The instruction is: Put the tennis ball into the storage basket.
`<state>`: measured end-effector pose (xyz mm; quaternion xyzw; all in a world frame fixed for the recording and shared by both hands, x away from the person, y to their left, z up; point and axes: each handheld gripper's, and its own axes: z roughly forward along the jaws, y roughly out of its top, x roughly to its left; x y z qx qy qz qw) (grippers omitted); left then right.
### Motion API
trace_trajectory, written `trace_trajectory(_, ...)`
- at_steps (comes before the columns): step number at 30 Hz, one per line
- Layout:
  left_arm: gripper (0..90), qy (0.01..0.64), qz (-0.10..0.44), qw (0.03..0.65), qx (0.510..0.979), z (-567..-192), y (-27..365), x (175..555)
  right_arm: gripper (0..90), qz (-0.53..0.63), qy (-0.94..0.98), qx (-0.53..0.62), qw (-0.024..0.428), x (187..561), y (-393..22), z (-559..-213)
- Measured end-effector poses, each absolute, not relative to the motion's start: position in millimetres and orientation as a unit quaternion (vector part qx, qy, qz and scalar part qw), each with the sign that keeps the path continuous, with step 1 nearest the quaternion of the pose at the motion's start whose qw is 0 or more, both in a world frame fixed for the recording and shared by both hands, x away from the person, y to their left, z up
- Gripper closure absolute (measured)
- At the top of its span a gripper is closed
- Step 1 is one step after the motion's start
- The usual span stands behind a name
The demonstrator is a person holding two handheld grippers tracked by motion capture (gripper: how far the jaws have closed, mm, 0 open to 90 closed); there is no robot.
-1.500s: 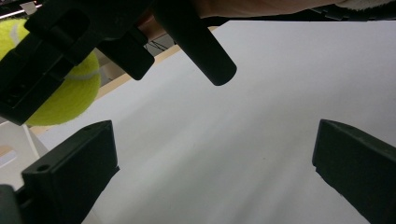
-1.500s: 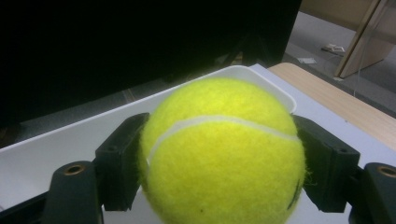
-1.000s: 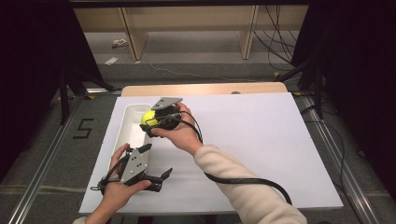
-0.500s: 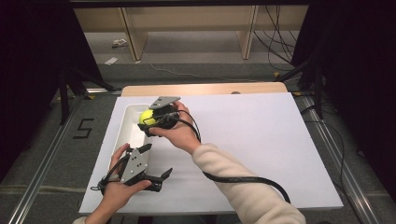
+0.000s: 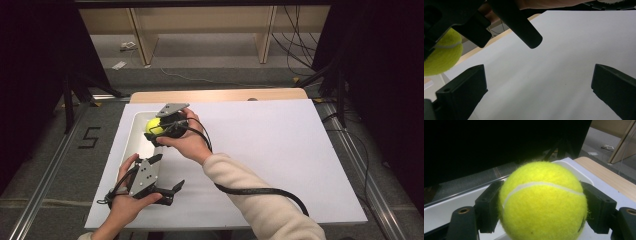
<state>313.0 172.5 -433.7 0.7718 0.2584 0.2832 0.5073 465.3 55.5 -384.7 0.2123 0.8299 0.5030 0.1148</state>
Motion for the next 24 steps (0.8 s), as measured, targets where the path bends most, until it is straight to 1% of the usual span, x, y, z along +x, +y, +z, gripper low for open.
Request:
trace_trajectory(9, 0.0, 0.257, 0.283, 0.505, 0.774, -433.8, 172.0, 313.0, 26.6, 0.503, 0.830, 0.212, 0.117, 465.9, 56.4, -383.1)
trace_trajectory(24, 0.0, 0.256, 0.285, 0.505, 0.773, -433.8, 172.3, 312.7, 26.6, 0.502, 0.833, 0.209, 0.107, 468.3, 67.5, -383.3)
